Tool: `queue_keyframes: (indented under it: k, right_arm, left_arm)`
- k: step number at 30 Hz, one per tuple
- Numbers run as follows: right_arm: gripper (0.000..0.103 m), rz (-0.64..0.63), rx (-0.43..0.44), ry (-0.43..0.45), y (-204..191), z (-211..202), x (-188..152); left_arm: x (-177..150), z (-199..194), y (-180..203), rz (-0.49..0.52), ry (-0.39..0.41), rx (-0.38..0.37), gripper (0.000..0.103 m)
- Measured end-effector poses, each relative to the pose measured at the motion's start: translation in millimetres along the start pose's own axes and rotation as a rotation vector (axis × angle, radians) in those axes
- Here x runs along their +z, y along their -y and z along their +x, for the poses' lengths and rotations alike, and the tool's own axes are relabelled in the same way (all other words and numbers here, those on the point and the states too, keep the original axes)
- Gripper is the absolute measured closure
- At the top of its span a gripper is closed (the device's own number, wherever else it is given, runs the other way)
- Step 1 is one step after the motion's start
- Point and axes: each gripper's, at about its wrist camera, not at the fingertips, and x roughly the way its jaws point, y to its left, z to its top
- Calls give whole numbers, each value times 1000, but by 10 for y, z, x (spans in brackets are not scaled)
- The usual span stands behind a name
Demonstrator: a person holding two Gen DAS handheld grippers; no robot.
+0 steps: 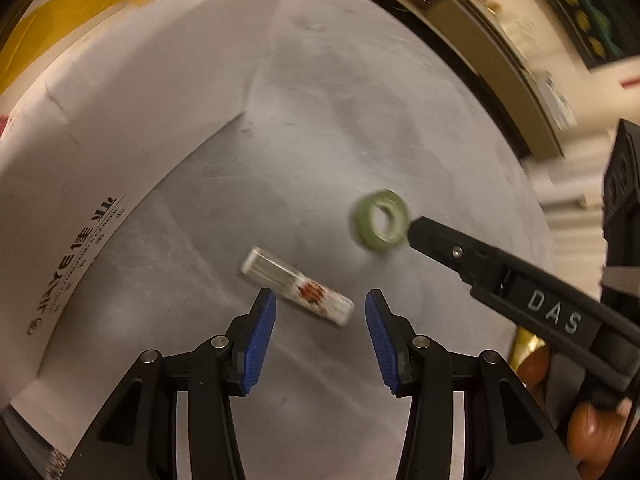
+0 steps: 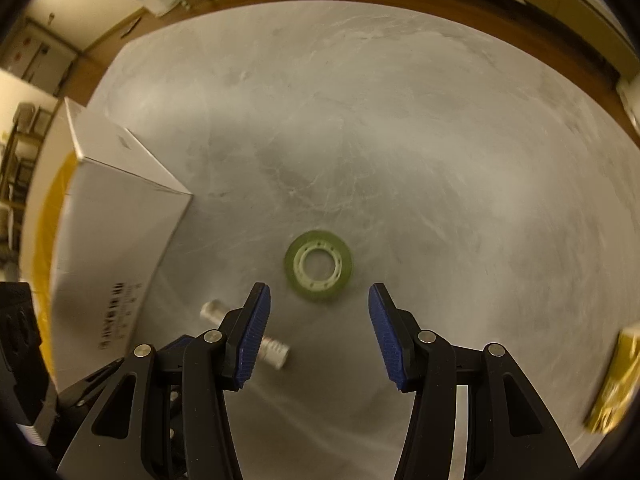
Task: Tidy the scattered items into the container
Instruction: 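Close the left gripper on the glue tube while the right gripper grasps the green tape roll, then lift and carry the glue tube and tape roll with both grippers over the box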
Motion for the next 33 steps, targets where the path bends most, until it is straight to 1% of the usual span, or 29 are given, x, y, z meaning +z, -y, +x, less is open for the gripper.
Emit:
queue_keyframes:
  k: [6, 7, 9, 13, 14, 15, 16, 22, 29, 33]
  right_arm:
    - [48, -128, -52, 2, -125, 235, -4]
    - [48, -139, -57, -3, -132, 282, -13]
    - [48, -154, -67, -8, -136, 366, -26]
    - [46, -177, -95, 33, -138, 404, -13]
    - [49, -180, -104, 41, -137, 405, -7]
    - [52, -182, -112, 49, -134, 404, -5]
    - [53, -184, -115, 55, -130, 404, -8]
    - [53, -154, -99, 71, -28, 365, -81]
    - [53, -58, -49, 81, 76, 103, -212]
    - [53, -26, -22, 81, -1, -136, -294]
  left_arm:
    - [-94, 193, -143, -63, 27, 54, 55]
    - [-105, 188, -147, -60, 44, 55, 52]
    - [-116, 195, -121, -39, 65, 63, 51]
    - [-109, 220, -29, 13, 110, 89, 50]
    - [-108, 225, 14, 38, 120, 103, 52]
    - [-96, 226, 54, 58, 122, 108, 77]
    - [-91, 231, 78, 73, 120, 100, 84]
    - [-162, 86, 66, 75, 141, 26, 85]
    - [-311, -229, -25, 105, 140, 14, 85]
    - [-316, -436, 12, 135, 133, 9, 85]
